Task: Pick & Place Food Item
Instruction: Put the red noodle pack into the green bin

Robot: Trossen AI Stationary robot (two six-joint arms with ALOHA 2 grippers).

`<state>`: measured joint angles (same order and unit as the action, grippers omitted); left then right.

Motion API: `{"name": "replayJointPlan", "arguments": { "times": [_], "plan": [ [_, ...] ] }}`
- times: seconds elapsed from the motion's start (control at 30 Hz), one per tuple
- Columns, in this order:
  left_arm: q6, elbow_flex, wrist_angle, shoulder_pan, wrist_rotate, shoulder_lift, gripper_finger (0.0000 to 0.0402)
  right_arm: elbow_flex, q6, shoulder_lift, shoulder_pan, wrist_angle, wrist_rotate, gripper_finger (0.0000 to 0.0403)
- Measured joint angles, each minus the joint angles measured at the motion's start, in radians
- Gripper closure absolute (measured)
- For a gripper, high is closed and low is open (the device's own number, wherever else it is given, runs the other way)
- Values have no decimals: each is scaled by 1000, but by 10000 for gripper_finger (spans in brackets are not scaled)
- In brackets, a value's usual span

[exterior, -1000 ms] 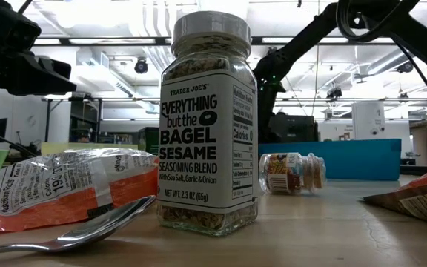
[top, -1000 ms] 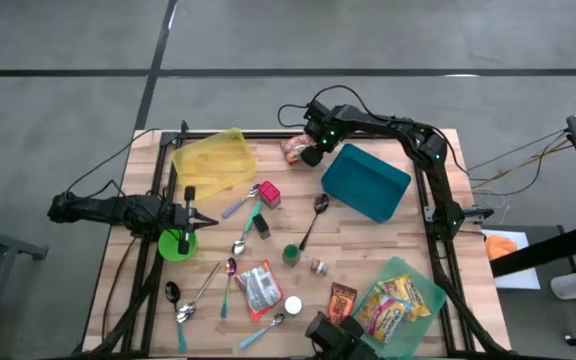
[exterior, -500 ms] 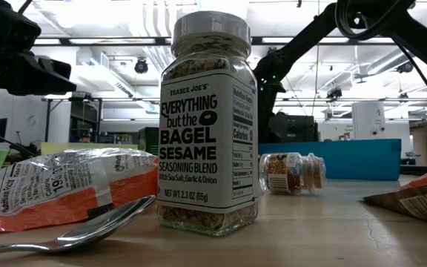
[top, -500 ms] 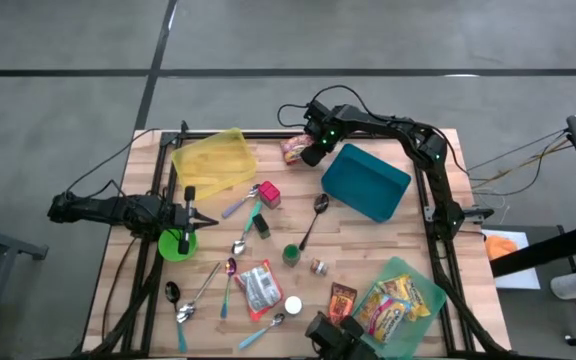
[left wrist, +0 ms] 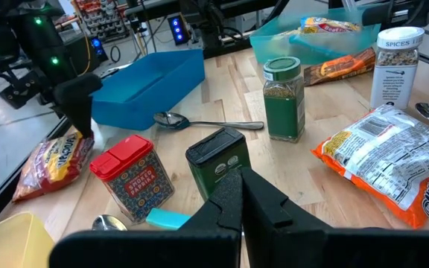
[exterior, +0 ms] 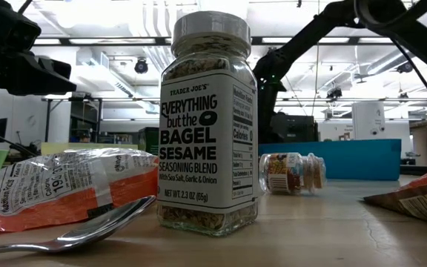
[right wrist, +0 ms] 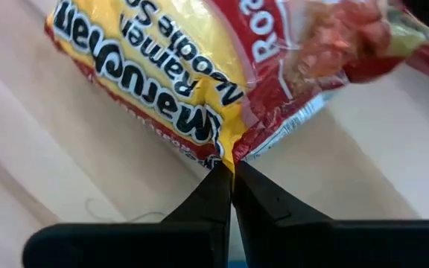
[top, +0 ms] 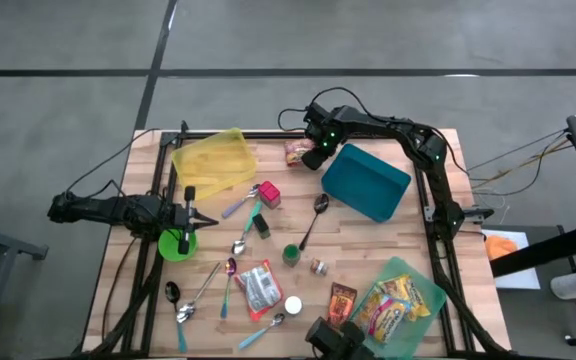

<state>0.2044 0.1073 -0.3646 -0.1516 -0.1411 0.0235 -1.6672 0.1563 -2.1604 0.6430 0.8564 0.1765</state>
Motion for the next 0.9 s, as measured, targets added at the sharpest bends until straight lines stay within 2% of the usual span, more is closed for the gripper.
{"name": "replayJointPlan", "arguments": {
  "times": [0.47, 0.9],
  "plan": [
    [0, 0, 0, 0, 0, 0, 401, 0, -96, 35, -81, 63, 8, 390],
    [0, 0, 0, 0, 0, 0, 401, 4, -157, 115, -131, -53, 4, 390]
  ]
}}
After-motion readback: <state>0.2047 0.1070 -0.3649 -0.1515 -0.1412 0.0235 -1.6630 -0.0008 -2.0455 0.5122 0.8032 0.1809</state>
